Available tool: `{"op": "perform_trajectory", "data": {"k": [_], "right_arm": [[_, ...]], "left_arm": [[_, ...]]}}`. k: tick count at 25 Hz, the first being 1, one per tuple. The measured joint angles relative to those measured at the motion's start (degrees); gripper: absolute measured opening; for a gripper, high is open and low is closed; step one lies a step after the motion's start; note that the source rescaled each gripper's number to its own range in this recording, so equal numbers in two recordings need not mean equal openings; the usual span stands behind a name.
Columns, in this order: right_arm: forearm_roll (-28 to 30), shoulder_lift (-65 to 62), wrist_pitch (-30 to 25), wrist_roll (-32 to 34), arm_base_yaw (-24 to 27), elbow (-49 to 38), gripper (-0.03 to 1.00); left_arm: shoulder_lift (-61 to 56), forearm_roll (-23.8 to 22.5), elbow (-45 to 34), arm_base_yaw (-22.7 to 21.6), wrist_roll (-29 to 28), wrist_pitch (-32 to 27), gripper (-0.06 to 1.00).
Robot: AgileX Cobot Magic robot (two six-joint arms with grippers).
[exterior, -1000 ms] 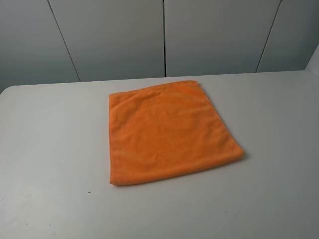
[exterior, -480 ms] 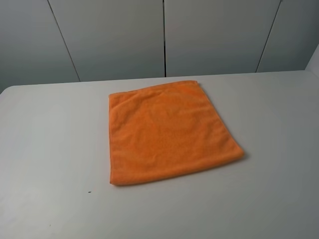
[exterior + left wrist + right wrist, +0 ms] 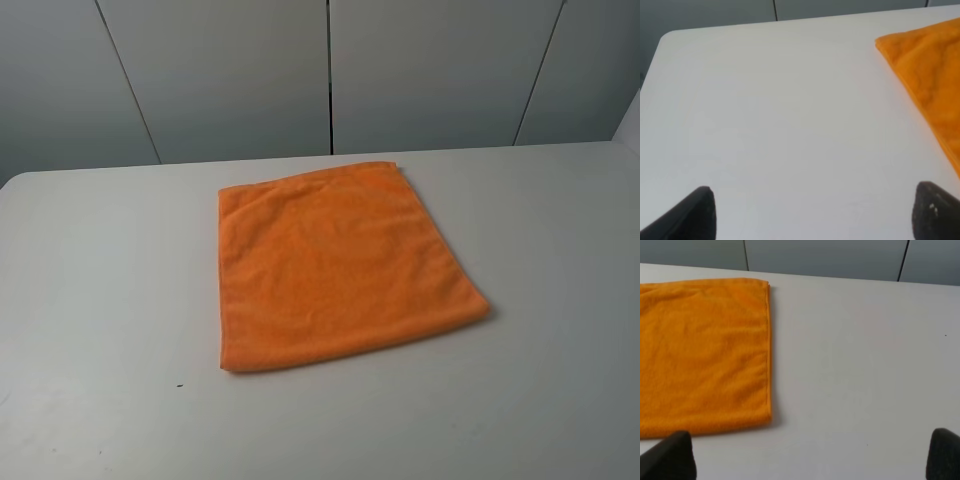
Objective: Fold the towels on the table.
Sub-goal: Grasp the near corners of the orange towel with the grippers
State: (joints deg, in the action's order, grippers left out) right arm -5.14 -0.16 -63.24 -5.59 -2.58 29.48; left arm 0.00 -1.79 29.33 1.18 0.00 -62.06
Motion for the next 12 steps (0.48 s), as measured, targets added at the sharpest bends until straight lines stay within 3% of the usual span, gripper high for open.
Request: {"op": "perform_trajectory", "data": {"k": [8, 12], "right_arm": [[0.0, 0.0, 0.0, 0.3, 0.0, 0.0, 1.0], [-3.6, 0.0, 0.7, 3.2, 0.0, 0.0, 1.0]], "left_arm": [[1.0, -0.3, 2.3, 0.0, 3.4, 4.2, 1.0], [4.6, -0.9, 4.5, 0.0, 4.3, 6.6, 1.0]]}}
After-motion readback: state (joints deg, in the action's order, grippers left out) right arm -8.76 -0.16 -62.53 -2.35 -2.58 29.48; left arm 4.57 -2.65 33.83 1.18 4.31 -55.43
